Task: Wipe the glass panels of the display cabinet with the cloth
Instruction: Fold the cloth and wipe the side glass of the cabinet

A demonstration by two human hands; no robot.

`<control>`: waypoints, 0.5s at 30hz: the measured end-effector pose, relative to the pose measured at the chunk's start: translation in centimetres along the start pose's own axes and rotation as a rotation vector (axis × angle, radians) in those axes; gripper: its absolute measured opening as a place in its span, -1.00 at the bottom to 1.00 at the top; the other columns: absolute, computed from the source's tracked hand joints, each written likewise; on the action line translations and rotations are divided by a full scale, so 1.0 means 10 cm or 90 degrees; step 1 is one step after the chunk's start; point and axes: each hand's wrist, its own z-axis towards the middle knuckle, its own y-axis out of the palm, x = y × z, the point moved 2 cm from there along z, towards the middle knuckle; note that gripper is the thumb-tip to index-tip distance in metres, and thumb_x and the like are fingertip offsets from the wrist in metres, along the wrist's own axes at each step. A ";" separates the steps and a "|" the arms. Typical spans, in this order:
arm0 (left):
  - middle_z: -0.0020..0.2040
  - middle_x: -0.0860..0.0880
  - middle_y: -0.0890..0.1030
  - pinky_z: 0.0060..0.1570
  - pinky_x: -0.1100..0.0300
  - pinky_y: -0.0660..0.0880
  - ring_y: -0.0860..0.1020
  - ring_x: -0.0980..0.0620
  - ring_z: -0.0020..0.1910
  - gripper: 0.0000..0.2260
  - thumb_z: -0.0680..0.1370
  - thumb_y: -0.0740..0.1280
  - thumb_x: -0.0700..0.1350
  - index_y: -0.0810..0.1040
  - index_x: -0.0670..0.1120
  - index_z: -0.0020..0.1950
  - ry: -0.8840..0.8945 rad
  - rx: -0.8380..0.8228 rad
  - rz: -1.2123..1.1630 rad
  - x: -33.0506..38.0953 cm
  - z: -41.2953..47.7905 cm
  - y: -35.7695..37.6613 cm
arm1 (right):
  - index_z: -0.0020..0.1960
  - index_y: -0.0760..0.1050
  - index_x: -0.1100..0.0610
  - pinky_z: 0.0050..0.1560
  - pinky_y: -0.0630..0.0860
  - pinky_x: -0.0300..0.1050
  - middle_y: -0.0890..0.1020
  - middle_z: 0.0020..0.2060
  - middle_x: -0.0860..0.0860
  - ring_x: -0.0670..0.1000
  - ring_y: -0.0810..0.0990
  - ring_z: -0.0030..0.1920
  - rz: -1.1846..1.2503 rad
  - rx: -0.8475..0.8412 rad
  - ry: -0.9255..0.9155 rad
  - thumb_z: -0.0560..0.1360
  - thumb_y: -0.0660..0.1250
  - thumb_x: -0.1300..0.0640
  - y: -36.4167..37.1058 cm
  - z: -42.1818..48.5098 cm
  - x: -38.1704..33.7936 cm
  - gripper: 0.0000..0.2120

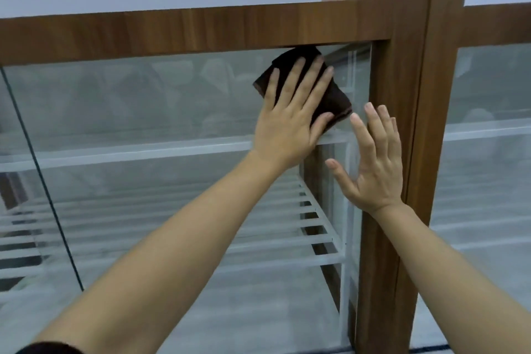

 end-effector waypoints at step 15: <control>0.62 -0.06 0.13 0.56 -0.09 -0.08 0.08 -0.07 0.61 -0.46 0.68 0.10 0.16 0.17 -0.02 0.62 -0.145 0.023 -0.016 -0.02 -1.11 0.12 | 0.51 0.18 0.12 0.56 -0.03 0.27 0.17 0.52 0.12 0.20 0.08 0.56 0.063 -0.070 0.059 0.65 0.12 -0.08 0.13 -0.76 -0.40 -0.50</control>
